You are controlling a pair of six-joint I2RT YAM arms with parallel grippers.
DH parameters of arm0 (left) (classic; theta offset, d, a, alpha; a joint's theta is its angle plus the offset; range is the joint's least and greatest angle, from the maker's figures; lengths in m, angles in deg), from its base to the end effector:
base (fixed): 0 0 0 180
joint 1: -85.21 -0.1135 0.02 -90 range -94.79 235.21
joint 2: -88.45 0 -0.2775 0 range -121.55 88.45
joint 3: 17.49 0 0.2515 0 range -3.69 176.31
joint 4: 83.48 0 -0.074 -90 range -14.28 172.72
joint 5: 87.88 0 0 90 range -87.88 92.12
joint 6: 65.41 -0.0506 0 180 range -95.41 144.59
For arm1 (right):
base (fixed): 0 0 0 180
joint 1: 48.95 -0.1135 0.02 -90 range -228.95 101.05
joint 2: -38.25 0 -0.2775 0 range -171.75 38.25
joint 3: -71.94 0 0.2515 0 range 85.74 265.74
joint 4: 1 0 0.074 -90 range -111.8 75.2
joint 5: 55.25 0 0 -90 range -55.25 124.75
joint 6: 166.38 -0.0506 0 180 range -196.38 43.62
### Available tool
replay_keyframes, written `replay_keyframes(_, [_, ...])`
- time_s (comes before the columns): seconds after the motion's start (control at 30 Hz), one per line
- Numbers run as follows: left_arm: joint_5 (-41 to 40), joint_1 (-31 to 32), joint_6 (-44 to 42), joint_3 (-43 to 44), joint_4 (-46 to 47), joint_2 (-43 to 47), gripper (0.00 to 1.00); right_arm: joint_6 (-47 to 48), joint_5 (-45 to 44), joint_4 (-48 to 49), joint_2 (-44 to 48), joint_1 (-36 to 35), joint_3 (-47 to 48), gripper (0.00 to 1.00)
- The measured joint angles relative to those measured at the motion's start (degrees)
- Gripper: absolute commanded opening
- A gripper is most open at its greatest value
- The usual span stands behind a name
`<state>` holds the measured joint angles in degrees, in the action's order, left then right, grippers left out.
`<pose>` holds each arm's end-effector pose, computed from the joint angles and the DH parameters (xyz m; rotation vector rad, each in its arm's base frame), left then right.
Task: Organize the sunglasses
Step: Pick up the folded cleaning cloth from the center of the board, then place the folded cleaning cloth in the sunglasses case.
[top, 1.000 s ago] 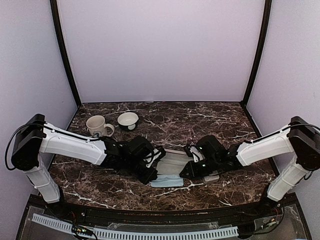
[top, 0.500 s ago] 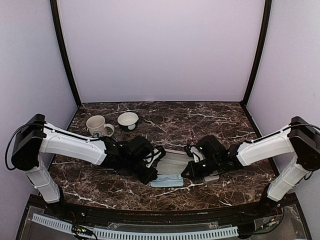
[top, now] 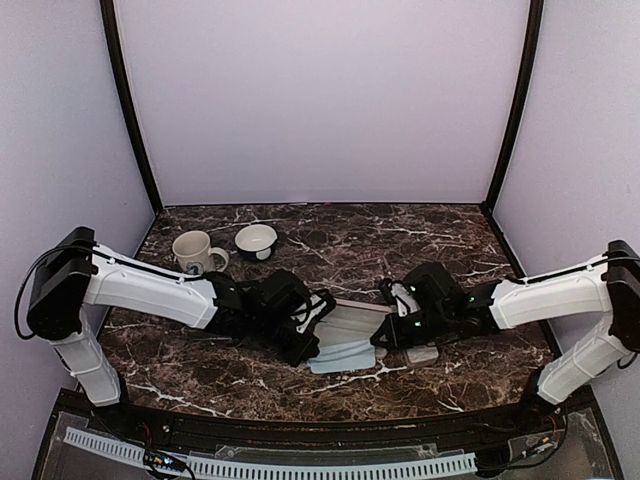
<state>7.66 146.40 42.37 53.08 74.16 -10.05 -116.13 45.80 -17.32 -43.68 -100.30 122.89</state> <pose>0.1705 -0.3201 0.1745 0.9963 2.3810 -0.6889 0.1676 0.2251 0.1679 -0.3614 2.5825 0.9036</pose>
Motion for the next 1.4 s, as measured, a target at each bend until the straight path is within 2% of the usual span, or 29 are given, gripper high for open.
replay_keyframes(0.37, [0.9,-2.8,-2.4,6.0,0.9,-4.5,0.00,-0.3,-5.3,-4.1,2.0,0.4,-0.1,0.00])
replay_keyframes(1.4, [1.2,-6.6,-5.2,9.9,2.0,-9.5,0.00,1.8,-11.0,-6.8,-1.6,0.8,3.0,0.00])
